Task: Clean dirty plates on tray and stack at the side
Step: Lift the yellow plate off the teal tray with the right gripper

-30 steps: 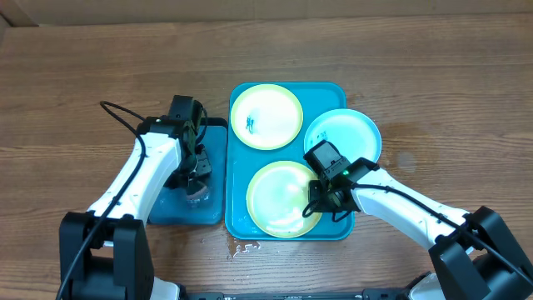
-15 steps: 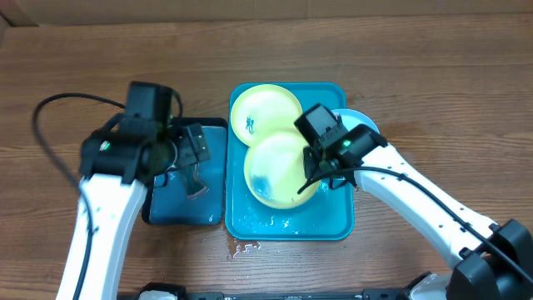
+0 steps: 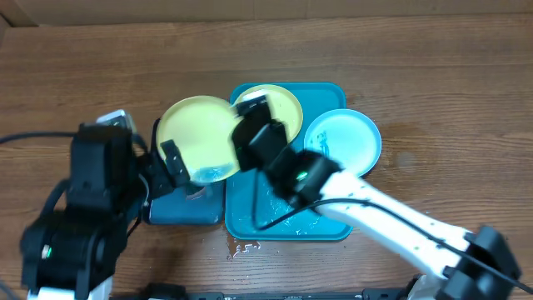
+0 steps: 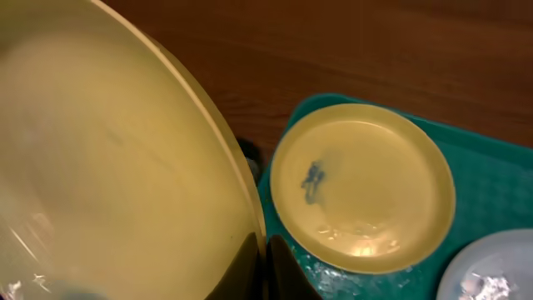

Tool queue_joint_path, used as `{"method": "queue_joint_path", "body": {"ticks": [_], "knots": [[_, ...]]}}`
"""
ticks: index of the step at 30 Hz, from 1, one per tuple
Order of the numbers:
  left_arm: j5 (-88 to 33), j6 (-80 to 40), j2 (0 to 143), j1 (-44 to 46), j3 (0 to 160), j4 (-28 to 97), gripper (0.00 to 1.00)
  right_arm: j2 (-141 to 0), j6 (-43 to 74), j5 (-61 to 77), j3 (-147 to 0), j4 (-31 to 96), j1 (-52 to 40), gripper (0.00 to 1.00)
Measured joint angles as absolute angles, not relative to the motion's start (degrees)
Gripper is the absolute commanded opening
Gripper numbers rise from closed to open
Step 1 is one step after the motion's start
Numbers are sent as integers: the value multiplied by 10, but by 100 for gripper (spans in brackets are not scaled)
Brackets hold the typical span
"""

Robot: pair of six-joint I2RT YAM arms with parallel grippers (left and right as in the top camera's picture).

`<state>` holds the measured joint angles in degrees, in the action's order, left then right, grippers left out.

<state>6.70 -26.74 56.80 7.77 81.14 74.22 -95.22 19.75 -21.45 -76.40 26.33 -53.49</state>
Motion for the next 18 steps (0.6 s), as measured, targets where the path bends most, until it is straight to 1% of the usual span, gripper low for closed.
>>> {"method": "queue_joint_path", "body": {"ticks": [6,10,15,18], "knots": [[69,-267,535,78,815,763,100,-1036,141,-362,-764,210,-606,4],[69,-267,537,78,815,780,100,-1034,101,-453,-764,172,-635,4],[69,-267,538,78,815,780,100,-1031,67,-548,-764,165,-666,4],[69,-267,538,78,815,780,100,-1031,61,-577,-764,162,-673,4]]}}
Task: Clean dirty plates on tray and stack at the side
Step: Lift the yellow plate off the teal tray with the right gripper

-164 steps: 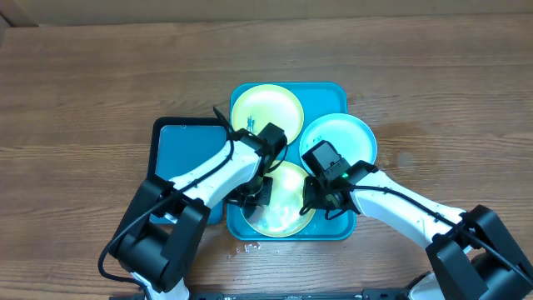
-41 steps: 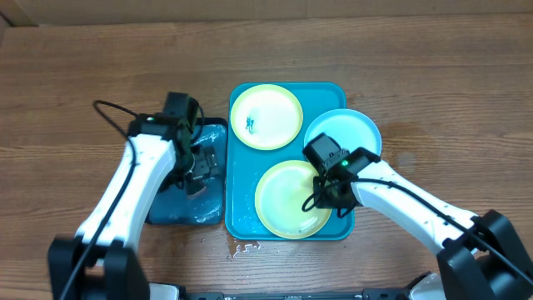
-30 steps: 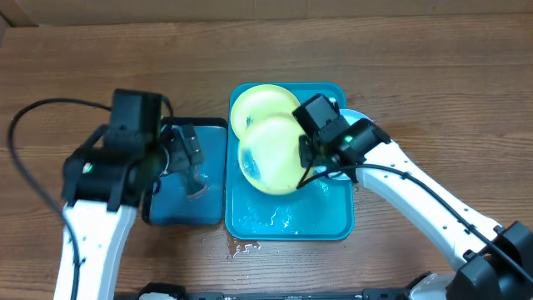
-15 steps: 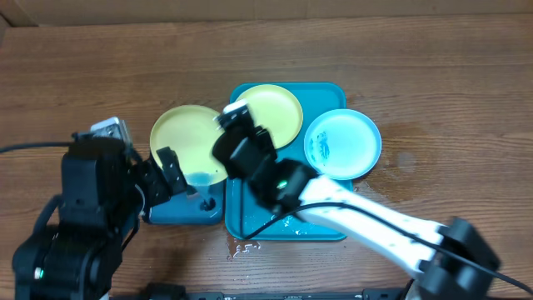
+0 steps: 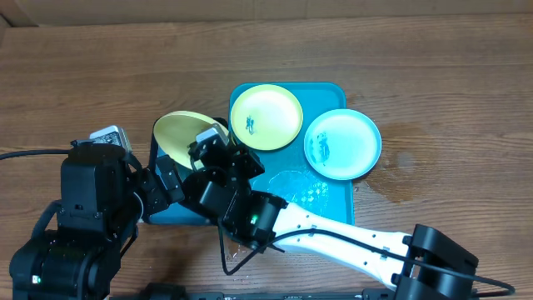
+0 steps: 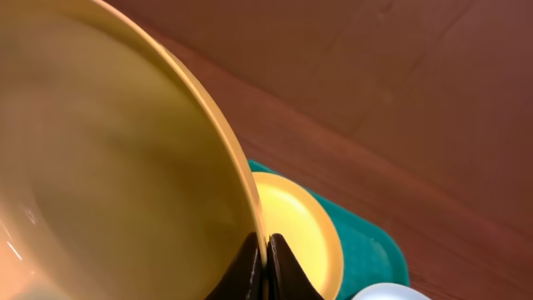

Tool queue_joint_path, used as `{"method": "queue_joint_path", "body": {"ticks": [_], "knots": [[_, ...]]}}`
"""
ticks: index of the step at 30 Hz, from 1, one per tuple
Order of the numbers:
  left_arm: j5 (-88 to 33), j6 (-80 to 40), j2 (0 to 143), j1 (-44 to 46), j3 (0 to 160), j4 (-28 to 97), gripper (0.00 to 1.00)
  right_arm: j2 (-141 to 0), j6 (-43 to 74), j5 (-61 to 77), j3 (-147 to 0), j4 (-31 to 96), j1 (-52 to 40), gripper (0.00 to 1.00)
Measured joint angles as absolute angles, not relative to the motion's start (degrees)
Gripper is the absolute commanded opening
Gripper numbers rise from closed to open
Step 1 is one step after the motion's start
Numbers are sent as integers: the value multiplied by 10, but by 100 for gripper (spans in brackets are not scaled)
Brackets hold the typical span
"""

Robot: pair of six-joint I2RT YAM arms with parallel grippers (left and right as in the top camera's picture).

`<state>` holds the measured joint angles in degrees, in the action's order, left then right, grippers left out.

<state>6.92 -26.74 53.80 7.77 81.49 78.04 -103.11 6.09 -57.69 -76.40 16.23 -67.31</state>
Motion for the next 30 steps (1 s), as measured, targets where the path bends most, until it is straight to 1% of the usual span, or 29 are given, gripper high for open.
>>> {"method": "queue_joint_path", "body": {"ticks": [7,30], "knots": [[69,-267,543,78,815,780,100,-1031,55,-608,-764,161,-676,4],[69,-267,549,78,815,780,100,-1031,53,-618,-764,151,-676,4]]}}
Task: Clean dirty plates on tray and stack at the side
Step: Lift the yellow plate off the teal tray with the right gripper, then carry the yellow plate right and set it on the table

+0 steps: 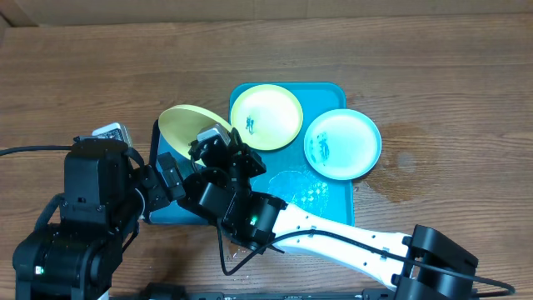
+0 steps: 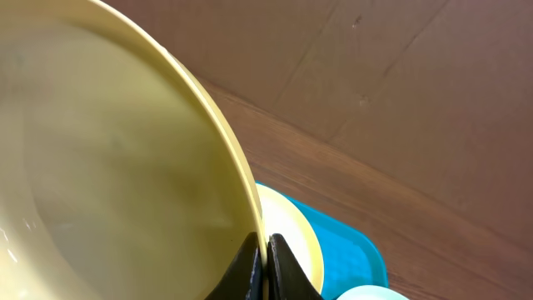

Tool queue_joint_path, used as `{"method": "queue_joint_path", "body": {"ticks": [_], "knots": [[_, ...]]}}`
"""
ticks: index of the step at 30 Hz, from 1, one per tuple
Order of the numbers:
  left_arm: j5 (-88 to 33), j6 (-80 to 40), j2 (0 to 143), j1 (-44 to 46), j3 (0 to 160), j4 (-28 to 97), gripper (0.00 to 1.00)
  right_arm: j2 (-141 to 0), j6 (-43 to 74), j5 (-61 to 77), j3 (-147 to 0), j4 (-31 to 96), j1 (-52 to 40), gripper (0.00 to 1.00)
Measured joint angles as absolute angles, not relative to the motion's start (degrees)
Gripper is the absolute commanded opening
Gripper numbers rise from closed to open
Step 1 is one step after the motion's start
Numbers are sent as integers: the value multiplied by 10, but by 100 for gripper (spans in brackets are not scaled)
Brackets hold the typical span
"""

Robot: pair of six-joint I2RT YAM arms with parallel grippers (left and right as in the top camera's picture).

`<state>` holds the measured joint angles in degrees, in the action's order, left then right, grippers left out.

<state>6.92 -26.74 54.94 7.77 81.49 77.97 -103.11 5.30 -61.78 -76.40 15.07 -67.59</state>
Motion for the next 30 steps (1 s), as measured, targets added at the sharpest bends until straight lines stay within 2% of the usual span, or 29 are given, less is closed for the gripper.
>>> {"method": "queue_joint_path", "body": {"ticks": [12,17,21,27,30], "knots": [[69,-267,549,78,815,780,100,-1031,56,-618,-764,143,-675,4],[69,-267,549,78,815,780,100,-1030,105,-582,-764,182,-644,4],[69,-267,549,78,815,780,100,-1030,170,-427,-765,232,-553,4],[69,-267,549,78,815,780,100,-988,248,-48,-765,289,-360,4],[69,-267,549,78,815,780,100,-923,268,90,-765,340,-270,4]]}}
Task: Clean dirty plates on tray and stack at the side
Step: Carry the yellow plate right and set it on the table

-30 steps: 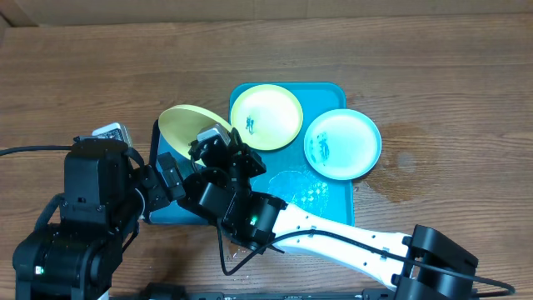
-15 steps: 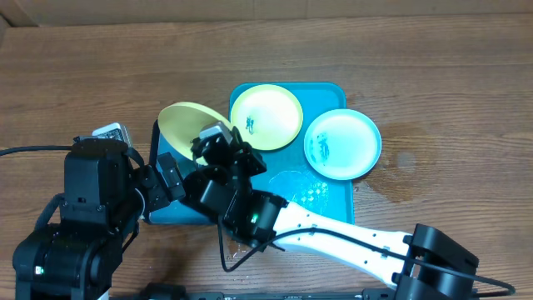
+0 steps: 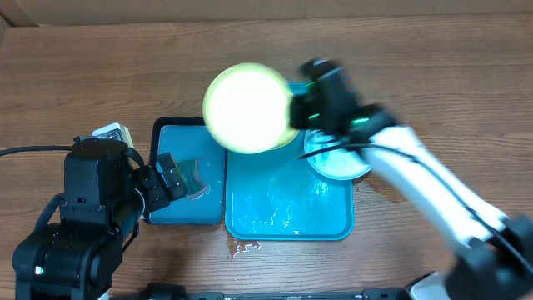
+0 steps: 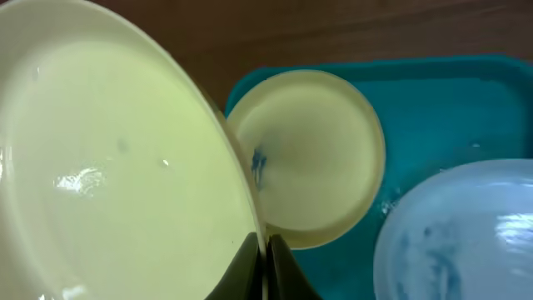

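Note:
My right gripper (image 4: 265, 260) is shut on the rim of a pale yellow plate (image 4: 117, 167). It holds that plate (image 3: 248, 108) in the air over the teal tray's (image 3: 287, 208) far left corner, its face turned up. The right gripper (image 3: 295, 107) grips its right rim. A second yellow plate (image 4: 310, 158) with a blue smear lies on the tray, mostly hidden overhead. A light blue plate (image 4: 466, 237) with blue smears lies at the tray's right (image 3: 341, 162). My left gripper (image 3: 171, 169) hovers at the dark blue basin (image 3: 187, 208).
The basin left of the tray holds water and a small pale thing (image 3: 196, 180). Water is puddled on the tray floor and on the table at its front left corner (image 3: 243, 247). A damp patch (image 3: 391, 179) marks the wood to the right.
The right arm has moved from across the table's front left to the right side. The held plate went from tilted over the basin to face-up over the tray's far left.
The right gripper first held the yellow plate over the basin and tray edge, beside the left gripper. Then the plate stood steeply tilted over the basin for two moments. Now it is over the tray, still held, and the left gripper stays at the basin.

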Tool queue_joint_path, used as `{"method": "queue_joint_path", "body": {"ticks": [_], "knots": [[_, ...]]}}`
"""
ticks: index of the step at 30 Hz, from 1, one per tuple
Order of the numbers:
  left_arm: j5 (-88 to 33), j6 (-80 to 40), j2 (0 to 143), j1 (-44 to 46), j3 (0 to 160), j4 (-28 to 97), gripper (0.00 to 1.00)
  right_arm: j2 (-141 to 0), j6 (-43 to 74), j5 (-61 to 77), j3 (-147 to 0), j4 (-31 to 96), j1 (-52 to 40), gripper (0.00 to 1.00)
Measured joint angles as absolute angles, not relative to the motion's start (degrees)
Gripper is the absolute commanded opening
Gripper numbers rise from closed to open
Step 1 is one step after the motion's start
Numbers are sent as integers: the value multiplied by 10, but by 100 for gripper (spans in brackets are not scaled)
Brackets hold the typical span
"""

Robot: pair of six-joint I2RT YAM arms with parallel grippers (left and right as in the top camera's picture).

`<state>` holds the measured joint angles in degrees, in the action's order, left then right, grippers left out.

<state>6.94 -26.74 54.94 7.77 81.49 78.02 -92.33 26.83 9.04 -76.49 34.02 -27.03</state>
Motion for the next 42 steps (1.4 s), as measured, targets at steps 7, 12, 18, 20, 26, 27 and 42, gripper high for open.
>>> {"method": "queue_joint_path", "body": {"ticks": [7,12,18,20,26,27,42], "knots": [[71,-267,549,78,815,780,100,-808,320,163,-771,519,-17,4],[71,-267,549,78,815,780,100,-853,335,94,-771,619,187,4],[71,-267,549,78,815,780,100,-949,338,29,-770,659,302,4],[71,-267,549,78,815,780,100,-981,328,19,-768,663,310,4],[71,-267,549,78,815,780,100,-1051,303,-3,-723,641,262,45],[71,-267,549,78,815,780,100,-1054,296,-3,-717,643,249,49],[71,-267,549,78,815,780,100,-954,143,123,-721,616,94,62]]}}
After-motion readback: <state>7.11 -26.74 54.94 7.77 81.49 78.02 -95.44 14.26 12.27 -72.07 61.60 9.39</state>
